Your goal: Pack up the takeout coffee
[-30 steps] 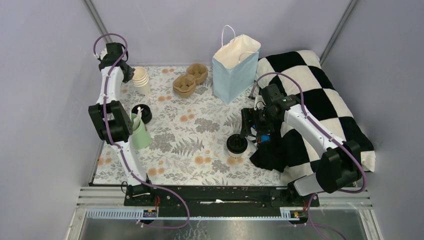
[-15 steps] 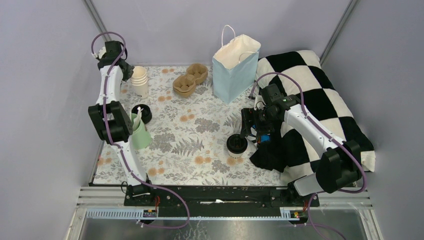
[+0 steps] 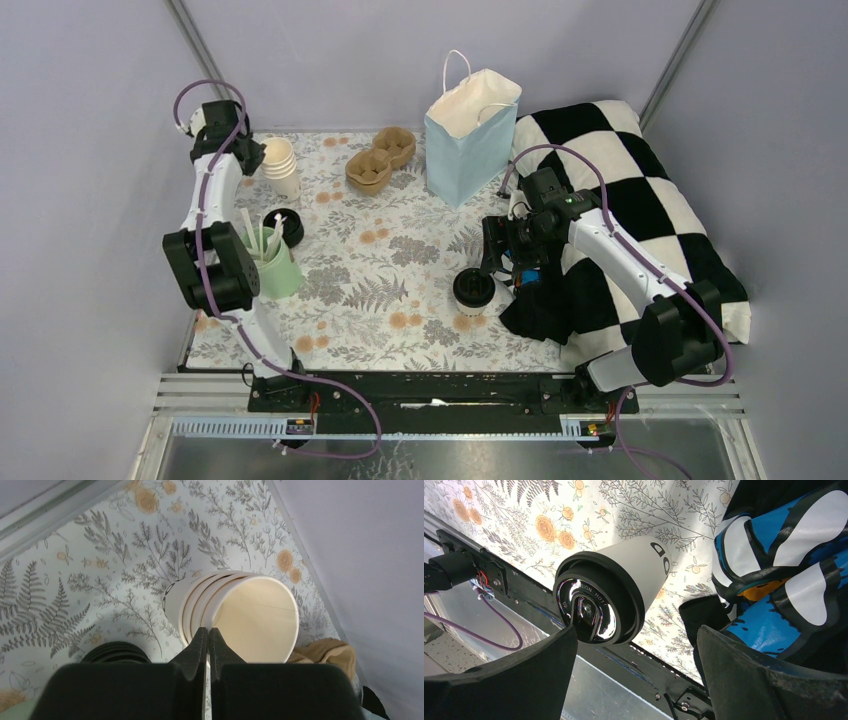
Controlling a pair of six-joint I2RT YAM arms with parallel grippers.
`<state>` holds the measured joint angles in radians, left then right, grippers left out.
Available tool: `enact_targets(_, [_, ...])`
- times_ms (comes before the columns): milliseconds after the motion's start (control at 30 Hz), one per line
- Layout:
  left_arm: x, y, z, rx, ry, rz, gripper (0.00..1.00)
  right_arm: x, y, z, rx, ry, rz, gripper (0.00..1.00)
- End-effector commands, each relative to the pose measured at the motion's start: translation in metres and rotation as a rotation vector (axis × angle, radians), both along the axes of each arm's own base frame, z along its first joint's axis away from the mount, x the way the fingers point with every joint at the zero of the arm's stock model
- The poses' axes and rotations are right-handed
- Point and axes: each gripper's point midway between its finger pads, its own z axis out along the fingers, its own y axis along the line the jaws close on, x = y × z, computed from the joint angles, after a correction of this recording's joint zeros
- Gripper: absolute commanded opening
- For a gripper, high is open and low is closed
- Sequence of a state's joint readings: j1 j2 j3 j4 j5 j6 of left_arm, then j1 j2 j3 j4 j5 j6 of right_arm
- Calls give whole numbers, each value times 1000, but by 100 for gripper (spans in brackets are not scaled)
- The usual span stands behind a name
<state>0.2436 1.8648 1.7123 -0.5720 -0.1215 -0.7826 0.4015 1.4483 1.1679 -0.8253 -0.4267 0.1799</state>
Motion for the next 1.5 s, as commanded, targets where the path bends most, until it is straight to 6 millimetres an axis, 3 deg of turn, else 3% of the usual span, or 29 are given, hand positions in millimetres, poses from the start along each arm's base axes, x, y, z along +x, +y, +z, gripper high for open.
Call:
enact_targets(0, [2,-8,43,1,-152,16,0,2,3,12,15,-54,18,95])
enact_targets(67, [4,-28,84,179,-273,-50,0,2,1,13,5,-55,18,95])
enact_targets(100, [6,-19,78,217,-245,-26,0,1,1,12,4,-58,15,96])
enact_targets(167, [8,-3,34,-2,-153,-22,0,1,4,10,24,-57,17,95])
enact_targets(267, [1,-6,51,24,-267,-1,0,1,4,11,20,-48,20,95])
enact_targets(333, [-5,-5,42,-96,-261,24,0,2,4,13,19,-56,18,95])
enact_targets(367, [-3,-7,46,-71,-277,-7,0,1,3,12,17,-53,21,95])
enact_targets(433, [-12,5,25,-31,-173,23,0,0,3,12,21,-54,17,95])
enact_targets(467, [-13,5,31,-133,-197,19,0,-1,3,11,23,-55,17,95])
enact_targets(500, [-16,1,51,-94,-263,-13,0,-1,3,11,20,-51,21,95])
enact_targets(533, [-17,0,72,61,-292,-8,0,-1,2,11,13,-48,20,95])
enact_targets(567, [-18,6,74,132,-260,3,0,-1,2,11,12,-51,18,95])
enact_targets(633, [-21,19,37,-36,-165,7,0,1,5,10,30,-52,19,95])
enact_targets(733, [-23,11,56,36,-288,-7,0,0,8,9,41,-28,31,95])
enact_targets(833, [-21,7,36,-102,-293,-24,0,1,10,10,43,-30,33,95])
enact_targets(900, [-15,-16,76,41,-389,-121,0,-1,8,10,35,-24,36,95])
enact_targets(933, [-15,-14,71,120,-323,-103,0,-1,6,10,29,-31,33,95])
enact_targets(1000, [-13,0,40,-19,-255,-84,0,-1,6,9,33,-42,22,95])
enact_targets(1067, [-16,-9,70,9,-395,-114,0,-2,6,9,30,-31,28,95])
enact_targets(1100, [-17,-11,70,63,-389,-116,0,-1,5,10,25,-34,28,95])
enact_targets(1167, [-17,-1,33,17,-276,-84,0,1,6,11,31,-47,24,95])
enact_targets(1200, [-16,-6,37,-68,-308,-105,0,1,7,10,35,-42,26,95])
enact_targets(1267, [-14,-34,83,2,-435,-187,0,-1,7,10,29,-27,35,95])
enact_targets(1300, [-12,-35,82,99,-375,-174,0,-1,5,10,23,-28,33,95])
enact_targets(1333, [-8,-27,66,126,-293,-151,0,-1,5,9,25,-35,25,95])
enact_targets(1367, [-9,-11,31,72,-175,-108,0,0,7,9,37,-41,24,95])
enact_targets(1400, [-10,-4,15,-22,-121,-84,0,-1,9,8,49,-36,28,95])
enact_targets(1433, [-5,-11,23,-67,-164,-126,0,-1,10,7,53,-25,32,95])
enact_targets(1467, [-2,-32,39,-37,-236,-193,0,-2,10,7,45,-17,40,94])
